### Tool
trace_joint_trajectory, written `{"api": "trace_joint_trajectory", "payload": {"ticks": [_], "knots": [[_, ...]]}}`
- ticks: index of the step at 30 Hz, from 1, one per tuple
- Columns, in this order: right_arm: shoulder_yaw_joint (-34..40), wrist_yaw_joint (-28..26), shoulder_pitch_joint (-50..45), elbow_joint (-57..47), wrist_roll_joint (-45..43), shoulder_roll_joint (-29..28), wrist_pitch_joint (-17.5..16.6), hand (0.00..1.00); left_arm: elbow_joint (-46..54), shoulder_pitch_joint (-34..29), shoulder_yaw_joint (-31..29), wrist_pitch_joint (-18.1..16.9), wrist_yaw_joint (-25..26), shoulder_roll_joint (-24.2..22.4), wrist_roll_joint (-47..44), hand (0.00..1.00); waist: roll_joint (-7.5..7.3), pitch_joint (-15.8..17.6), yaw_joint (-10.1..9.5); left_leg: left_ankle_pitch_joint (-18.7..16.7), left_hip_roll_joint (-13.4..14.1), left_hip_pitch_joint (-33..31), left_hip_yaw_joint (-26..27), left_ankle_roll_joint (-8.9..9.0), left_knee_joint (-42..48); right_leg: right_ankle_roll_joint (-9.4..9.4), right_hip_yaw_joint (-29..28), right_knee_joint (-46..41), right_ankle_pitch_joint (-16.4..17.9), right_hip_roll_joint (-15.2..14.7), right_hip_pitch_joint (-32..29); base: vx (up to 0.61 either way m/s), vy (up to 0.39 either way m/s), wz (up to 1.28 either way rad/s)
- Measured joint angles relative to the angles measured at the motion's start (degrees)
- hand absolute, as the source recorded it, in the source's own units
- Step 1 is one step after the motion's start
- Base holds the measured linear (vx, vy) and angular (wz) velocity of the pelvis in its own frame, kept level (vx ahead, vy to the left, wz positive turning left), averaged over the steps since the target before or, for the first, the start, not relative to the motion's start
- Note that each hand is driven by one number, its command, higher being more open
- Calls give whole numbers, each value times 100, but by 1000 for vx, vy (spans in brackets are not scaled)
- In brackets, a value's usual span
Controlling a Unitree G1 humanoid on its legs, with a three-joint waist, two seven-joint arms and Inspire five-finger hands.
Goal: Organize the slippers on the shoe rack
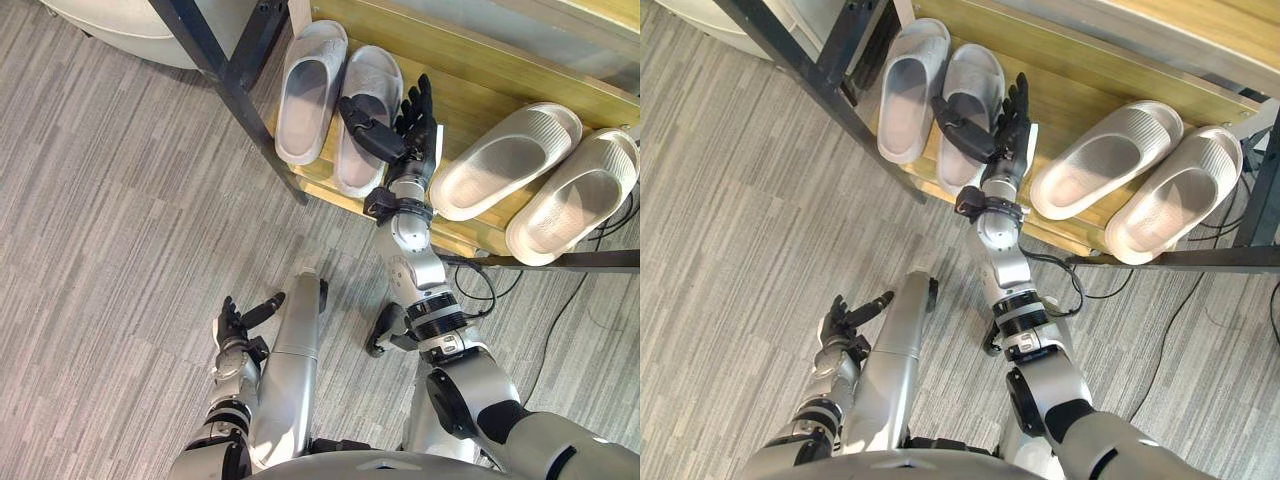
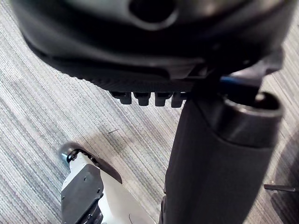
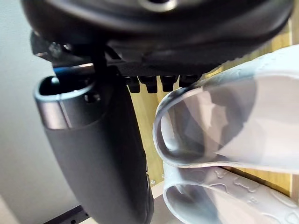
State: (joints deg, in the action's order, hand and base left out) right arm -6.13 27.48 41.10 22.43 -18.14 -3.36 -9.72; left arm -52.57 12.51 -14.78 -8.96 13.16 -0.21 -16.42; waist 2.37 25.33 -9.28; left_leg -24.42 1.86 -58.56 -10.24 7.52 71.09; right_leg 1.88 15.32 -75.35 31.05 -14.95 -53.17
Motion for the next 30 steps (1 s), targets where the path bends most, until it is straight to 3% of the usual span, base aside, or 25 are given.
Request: {"api": "trace_joint_trajectory", "payload": {"ticks": [30], "knots": [[-437, -76, -620, -170, 54, -127, -250, 100, -51, 12, -13, -48, 190, -22, -7, 100, 50, -19, 38, 2, 26, 157, 112, 1, -72, -6, -93, 37, 0, 14, 69, 7, -6, 0]]}}
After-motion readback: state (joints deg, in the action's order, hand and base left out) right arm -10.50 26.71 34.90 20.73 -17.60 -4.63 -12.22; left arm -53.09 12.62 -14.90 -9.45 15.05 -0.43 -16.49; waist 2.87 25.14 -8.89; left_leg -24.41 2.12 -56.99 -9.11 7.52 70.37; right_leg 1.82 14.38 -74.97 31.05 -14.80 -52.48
